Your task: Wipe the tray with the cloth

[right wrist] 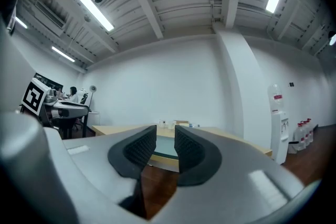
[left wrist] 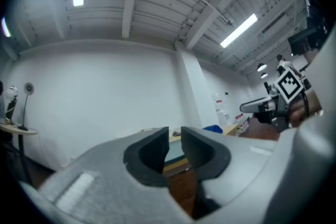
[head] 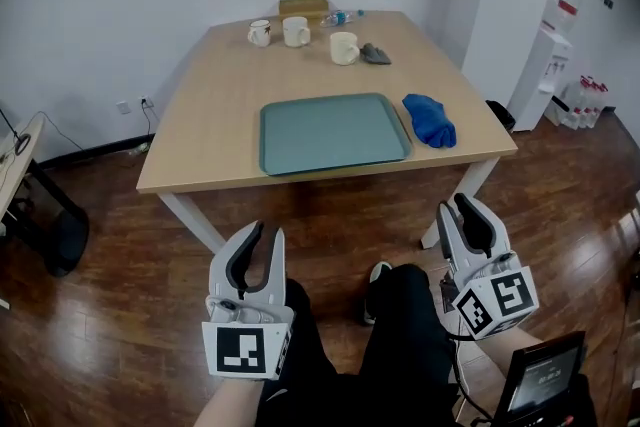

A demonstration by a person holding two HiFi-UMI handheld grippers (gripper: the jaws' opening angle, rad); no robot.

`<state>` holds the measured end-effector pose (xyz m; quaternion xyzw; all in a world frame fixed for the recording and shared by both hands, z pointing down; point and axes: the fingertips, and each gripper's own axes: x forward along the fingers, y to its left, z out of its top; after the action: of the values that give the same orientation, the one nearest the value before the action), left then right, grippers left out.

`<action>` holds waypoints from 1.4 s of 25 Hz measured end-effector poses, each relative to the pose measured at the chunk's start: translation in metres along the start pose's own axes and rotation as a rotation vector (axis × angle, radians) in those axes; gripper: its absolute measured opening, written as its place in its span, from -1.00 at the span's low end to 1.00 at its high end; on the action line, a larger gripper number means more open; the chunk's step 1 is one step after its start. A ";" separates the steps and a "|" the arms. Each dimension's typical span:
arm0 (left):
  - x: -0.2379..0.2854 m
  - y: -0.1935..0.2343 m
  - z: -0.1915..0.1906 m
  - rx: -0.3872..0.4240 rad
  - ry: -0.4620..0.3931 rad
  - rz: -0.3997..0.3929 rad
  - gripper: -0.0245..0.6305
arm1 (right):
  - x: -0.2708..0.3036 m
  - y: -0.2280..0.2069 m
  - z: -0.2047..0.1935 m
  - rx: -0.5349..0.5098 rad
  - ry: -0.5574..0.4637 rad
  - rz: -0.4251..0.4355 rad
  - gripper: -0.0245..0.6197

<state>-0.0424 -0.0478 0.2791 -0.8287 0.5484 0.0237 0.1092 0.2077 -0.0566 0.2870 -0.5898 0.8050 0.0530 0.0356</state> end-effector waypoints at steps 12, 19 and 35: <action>-0.045 -0.025 0.009 0.040 0.014 0.017 -0.74 | -0.033 0.047 0.002 0.007 -0.031 0.125 -0.59; -0.034 -0.025 -0.001 0.020 0.041 0.018 -0.74 | -0.031 0.033 -0.013 0.028 0.002 0.112 -0.59; -0.022 -0.052 -0.007 0.028 0.056 -0.011 -0.74 | -0.043 0.029 -0.014 -0.012 -0.019 0.130 -0.60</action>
<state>-0.0044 -0.0104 0.2977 -0.8305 0.5468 -0.0077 0.1055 0.1931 -0.0089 0.3072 -0.5358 0.8410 0.0655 0.0363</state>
